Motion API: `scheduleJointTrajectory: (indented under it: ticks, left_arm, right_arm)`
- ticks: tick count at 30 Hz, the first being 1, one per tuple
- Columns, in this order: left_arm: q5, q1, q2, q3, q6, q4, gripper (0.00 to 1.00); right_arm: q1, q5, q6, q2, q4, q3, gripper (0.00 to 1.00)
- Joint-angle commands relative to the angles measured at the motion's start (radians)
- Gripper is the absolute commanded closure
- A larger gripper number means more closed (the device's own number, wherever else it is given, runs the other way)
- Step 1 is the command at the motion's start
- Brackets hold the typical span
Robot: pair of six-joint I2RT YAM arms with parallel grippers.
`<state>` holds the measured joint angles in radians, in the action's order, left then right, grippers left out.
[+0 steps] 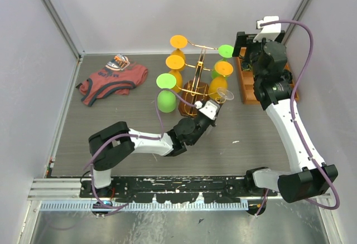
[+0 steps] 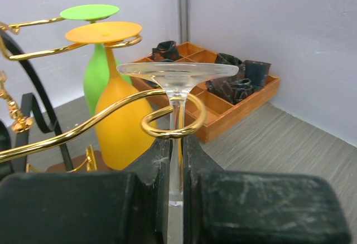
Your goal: Place the wine glass upside down on the wine glass rack
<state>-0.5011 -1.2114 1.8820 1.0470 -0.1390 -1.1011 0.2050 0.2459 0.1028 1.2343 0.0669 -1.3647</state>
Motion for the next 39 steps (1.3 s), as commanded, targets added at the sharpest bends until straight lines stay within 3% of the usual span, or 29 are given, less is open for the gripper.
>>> scheduleJointTrajectory:
  ticks: [1, 7, 16, 20, 28, 39]
  left_arm:
    - [0.104, -0.005, -0.015, 0.008, -0.005, -0.036, 1.00]
    - [0.179, -0.028, -0.067, -0.026, -0.013, -0.003, 0.85]
    - [0.111, -0.050, -0.132, -0.099, -0.065, 0.016, 0.42]
    - [0.072, -0.050, -0.154, -0.123, -0.072, 0.020, 0.29]
    - [0.050, -0.050, -0.256, -0.182, -0.089, 0.075, 0.22]
    - [0.092, -0.052, -0.451, -0.154, -0.058, 0.316, 0.20]
  right_arm:
    - [-0.006, 0.005, 0.014, -0.036, -0.073, -0.003, 0.00]
    - [-0.006, 0.010, 0.024, -0.043, -0.075, 0.007, 0.00]
    - [-0.008, 0.007, 0.027, -0.041, -0.076, 0.019, 0.00]
    - [-0.008, 0.003, 0.026, -0.037, -0.076, 0.017, 0.00]
    - [-0.008, 0.009, 0.018, -0.028, -0.052, -0.002, 0.00]
    - [-0.007, 0.055, -0.034, 0.001, 0.004, -0.101, 0.00]
